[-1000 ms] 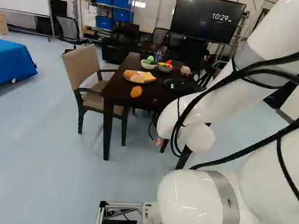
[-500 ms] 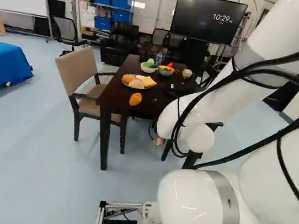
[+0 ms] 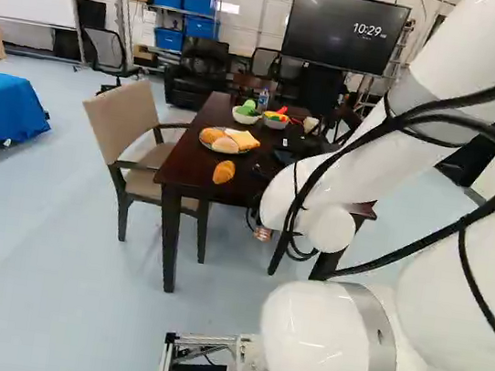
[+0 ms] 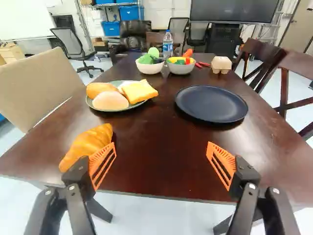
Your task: Move the croissant to the empty plate
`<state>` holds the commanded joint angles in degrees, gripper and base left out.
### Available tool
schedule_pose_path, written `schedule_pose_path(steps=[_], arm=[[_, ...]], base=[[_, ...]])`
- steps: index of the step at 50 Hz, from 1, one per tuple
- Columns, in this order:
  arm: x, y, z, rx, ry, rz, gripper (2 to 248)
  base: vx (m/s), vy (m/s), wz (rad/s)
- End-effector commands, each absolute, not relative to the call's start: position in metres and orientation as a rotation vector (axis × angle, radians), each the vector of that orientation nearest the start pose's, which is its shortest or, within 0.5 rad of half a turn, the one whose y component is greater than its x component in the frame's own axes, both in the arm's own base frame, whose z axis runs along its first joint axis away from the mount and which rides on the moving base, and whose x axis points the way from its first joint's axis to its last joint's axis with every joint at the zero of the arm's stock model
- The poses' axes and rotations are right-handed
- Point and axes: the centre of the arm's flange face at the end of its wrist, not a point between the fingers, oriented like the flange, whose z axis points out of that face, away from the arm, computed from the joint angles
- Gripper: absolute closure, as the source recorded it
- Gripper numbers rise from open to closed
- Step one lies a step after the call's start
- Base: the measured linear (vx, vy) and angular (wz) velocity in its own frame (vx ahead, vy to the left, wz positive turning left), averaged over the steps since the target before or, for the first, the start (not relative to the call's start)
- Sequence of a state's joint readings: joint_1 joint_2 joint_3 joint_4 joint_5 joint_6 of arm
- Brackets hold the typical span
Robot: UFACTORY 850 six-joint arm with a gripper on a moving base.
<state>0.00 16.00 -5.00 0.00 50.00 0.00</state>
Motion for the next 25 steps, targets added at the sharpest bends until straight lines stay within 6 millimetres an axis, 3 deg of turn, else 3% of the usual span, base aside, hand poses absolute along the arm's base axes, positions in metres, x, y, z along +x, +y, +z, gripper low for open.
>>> schedule_pose_path(steps=[14, 25], arm=[[0.272, 0.0, 0.369, -2.55, -0.002, -1.834, 3], [0.287, 0.003, 0.378, -2.551, -0.011, -1.822, 3]], base=[[0.0, 0.0, 0.0], [0.0, 0.0, 0.0]])
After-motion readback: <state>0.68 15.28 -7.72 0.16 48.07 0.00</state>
